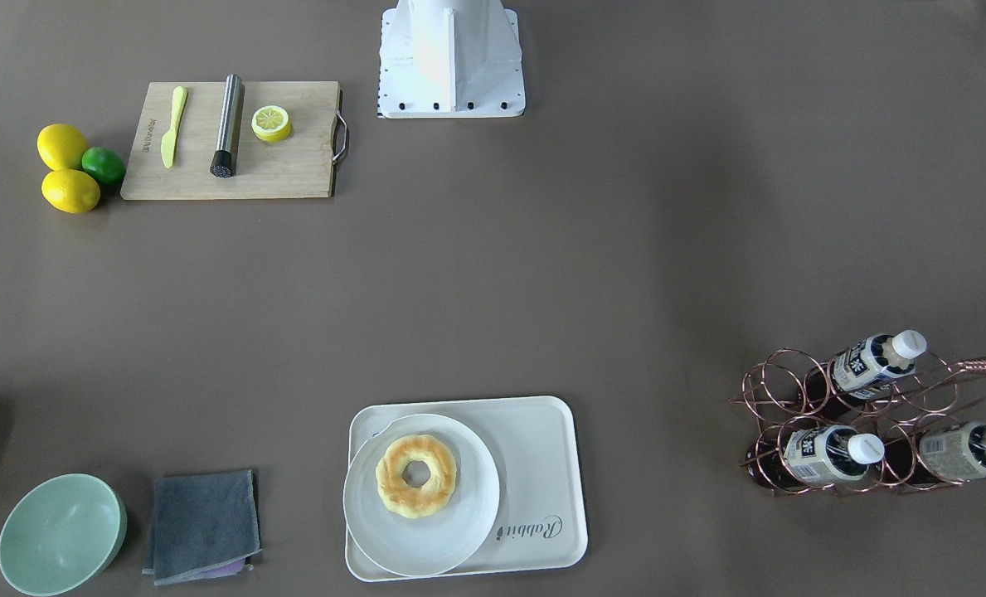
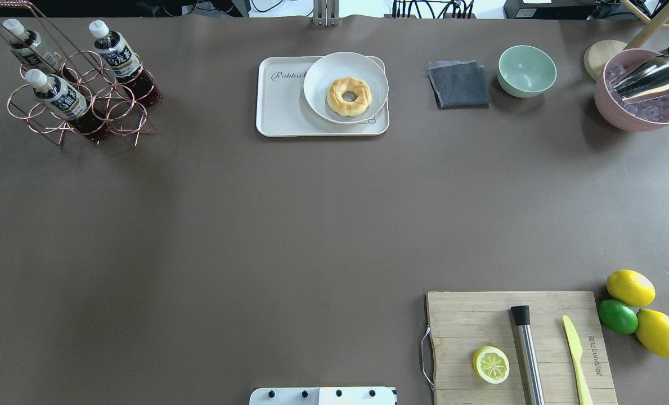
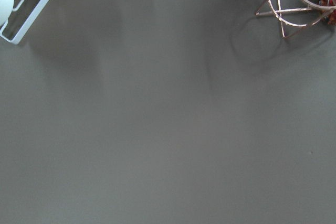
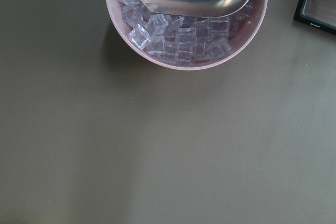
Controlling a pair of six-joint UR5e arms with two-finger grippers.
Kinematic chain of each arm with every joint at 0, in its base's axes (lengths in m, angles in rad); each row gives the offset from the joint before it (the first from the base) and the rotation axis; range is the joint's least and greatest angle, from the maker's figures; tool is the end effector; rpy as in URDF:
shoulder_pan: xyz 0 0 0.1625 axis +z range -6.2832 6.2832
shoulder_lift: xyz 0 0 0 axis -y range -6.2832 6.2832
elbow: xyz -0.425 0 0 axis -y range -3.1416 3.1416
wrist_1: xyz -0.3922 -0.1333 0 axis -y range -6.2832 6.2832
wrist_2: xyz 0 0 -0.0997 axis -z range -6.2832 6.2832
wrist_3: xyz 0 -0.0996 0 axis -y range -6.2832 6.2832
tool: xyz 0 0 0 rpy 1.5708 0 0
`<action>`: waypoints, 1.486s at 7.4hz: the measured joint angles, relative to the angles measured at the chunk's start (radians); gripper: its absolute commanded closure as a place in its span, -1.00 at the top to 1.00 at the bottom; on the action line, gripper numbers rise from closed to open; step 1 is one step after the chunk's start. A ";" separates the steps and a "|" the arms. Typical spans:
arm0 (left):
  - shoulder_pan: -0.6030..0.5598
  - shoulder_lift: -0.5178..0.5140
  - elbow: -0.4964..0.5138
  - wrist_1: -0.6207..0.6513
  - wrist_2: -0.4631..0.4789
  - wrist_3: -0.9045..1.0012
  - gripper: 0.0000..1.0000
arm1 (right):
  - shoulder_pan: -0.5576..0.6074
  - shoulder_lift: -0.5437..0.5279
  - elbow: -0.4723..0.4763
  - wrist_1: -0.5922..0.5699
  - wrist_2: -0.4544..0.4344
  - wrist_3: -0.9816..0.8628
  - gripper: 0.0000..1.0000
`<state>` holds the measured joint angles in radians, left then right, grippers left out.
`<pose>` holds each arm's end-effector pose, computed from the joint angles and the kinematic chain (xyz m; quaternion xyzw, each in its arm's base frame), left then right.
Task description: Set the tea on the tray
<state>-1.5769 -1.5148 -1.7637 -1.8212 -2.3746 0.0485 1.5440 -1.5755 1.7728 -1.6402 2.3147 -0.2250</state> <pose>-0.0645 -0.4828 0.5596 0.1875 0.3789 0.0944 0.9013 0.0527 -0.4924 0.5706 0.0951 -0.3550 -0.1398 0.9194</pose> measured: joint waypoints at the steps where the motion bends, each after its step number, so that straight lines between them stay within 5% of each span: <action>1: 0.001 -0.006 -0.005 -0.036 0.000 -0.011 0.95 | -0.002 0.005 0.008 0.031 0.012 0.003 1.00; 6: 0.148 -0.080 -0.009 -0.307 0.031 -0.400 0.97 | -0.226 0.117 0.083 0.221 0.015 0.226 1.00; 8: 0.288 -0.086 -0.011 -0.431 0.169 -0.610 0.97 | -0.380 0.159 0.099 0.380 -0.046 0.497 1.00; 11: 0.417 -0.120 -0.010 -0.470 0.334 -0.785 0.95 | -0.539 0.232 0.098 0.451 -0.185 0.700 1.00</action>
<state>-1.1603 -1.6353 -1.7740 -2.2909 -2.0410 -0.7361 1.0055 -1.3433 1.8705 -1.1894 2.1294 0.4752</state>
